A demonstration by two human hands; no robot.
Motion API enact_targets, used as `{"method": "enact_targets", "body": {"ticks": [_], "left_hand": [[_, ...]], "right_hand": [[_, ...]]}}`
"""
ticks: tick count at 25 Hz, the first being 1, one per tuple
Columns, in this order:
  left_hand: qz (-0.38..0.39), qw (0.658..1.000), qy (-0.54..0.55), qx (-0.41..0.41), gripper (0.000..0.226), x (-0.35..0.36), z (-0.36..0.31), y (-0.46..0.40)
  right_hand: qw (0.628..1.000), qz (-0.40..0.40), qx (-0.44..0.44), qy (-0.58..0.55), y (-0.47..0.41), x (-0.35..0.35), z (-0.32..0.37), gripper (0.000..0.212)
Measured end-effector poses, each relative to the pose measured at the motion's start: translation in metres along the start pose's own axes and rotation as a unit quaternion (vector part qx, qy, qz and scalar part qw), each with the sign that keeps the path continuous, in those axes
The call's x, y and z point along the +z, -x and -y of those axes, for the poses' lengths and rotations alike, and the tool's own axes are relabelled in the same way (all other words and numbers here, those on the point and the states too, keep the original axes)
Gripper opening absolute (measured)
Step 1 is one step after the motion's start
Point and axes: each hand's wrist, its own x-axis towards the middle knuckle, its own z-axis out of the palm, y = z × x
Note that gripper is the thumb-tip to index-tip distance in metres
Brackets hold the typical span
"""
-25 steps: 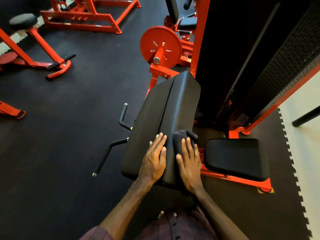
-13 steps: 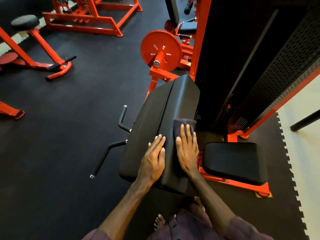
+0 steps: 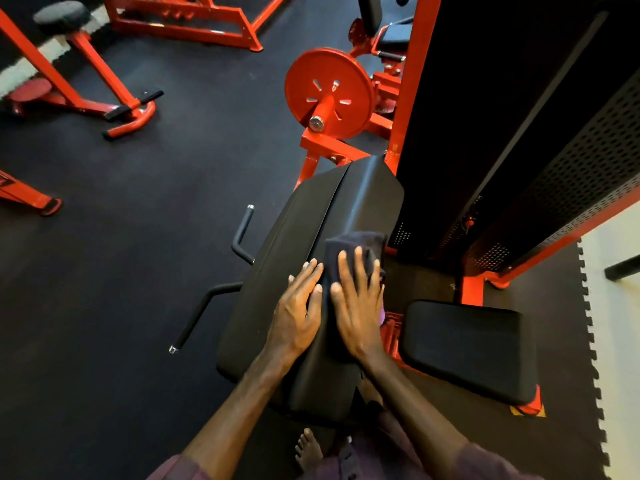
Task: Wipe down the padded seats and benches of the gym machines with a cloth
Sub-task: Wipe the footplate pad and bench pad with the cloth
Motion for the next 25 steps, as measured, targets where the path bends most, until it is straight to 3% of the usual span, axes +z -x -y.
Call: {"method": "enact_targets", "body": {"ticks": [2, 5, 8, 12, 14, 17, 19, 22, 25], "left_hand": [[-0.006, 1.0, 0.007, -0.007, 0.049, 0.004, -0.003, -0.012], [-0.02, 1.0, 0.007, -0.022, 0.048, 0.009, -0.009, -0.02], [-0.028, 0.999, -0.003, -0.023, 0.047, 0.013, -0.011, -0.026], [-0.031, 0.999, -0.016, -0.016, 0.048, 0.019, -0.015, -0.04], [-0.035, 0.999, -0.023, -0.018, 0.048, 0.022, -0.019, -0.046], [-0.041, 0.999, -0.033, -0.013, 0.048, 0.023, -0.02, -0.051], [-0.043, 0.998, -0.044, -0.015, 0.048, 0.024, -0.021, -0.054], [-0.045, 0.997, -0.052, -0.028, 0.048, 0.025, -0.023, -0.06], [-0.051, 0.996, -0.058, -0.033, 0.048, 0.027, -0.025, -0.063]], "right_hand": [[0.998, 0.03, -0.063, -0.005, 0.024, 0.001, -0.031, 0.06], [1.0, -0.003, 0.01, -0.008, -0.013, -0.002, -0.056, 0.061], [0.998, -0.007, 0.064, -0.008, -0.072, -0.009, -0.028, 0.063], [0.996, 0.056, -0.063, 0.009, -0.02, -0.013, -0.048, 0.062], [0.998, 0.055, -0.035, 0.012, -0.031, -0.018, -0.063, 0.062], [0.998, 0.026, 0.052, 0.03, -0.094, -0.02, -0.03, 0.061], [0.997, 0.026, -0.018, 0.063, -0.097, -0.019, -0.012, 0.06], [0.99, 0.058, -0.122, 0.029, -0.067, -0.024, -0.044, 0.06], [0.999, 0.026, -0.009, 0.038, -0.112, -0.028, -0.062, 0.064]]}}
